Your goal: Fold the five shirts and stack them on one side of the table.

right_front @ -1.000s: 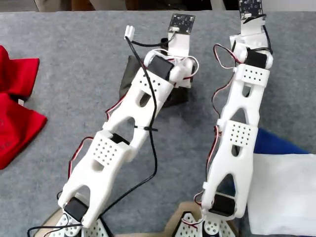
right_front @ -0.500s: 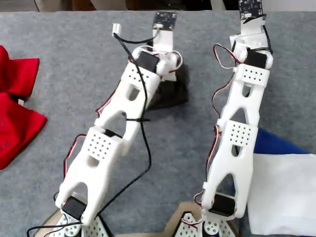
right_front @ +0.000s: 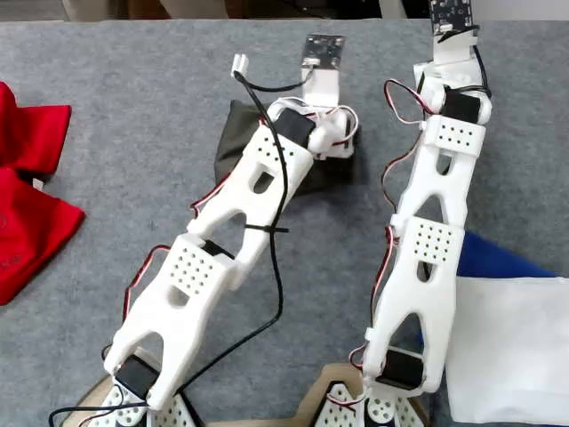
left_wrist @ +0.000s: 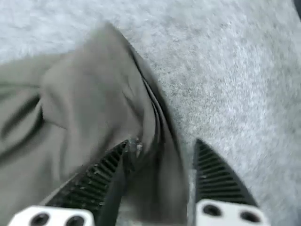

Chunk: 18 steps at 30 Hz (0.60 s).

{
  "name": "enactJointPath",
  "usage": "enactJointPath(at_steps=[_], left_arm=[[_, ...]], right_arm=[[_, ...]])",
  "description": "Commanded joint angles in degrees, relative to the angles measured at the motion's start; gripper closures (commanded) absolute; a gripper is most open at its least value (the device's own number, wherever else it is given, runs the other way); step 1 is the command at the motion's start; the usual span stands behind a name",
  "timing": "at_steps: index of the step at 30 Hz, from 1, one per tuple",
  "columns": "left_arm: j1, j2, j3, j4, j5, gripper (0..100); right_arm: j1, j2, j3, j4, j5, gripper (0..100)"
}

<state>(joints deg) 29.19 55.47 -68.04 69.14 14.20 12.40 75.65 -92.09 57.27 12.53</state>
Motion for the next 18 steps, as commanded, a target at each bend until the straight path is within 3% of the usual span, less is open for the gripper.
enactJointPath(at_steps=[1,6,12,18], left_arm=[[-3.52,-1.80,-0.44,-0.09,1.93,76],[-10.02,-1.71,-9.23,2.11,2.11,77],[-20.31,-1.27,-11.25,2.73,2.11,89],[-19.78,-0.92,-4.31,0.88,4.57,95]], right_arm=[[0.75,-0.22,-0.48,-1.14,0.53,99.2],[0.75,-0.22,-0.48,-1.14,0.53,99.2],[0.31,-0.22,-0.48,-0.44,0.44,99.2],[-5.05,-5.14,-2.95,11.52,0.70,99.1]])
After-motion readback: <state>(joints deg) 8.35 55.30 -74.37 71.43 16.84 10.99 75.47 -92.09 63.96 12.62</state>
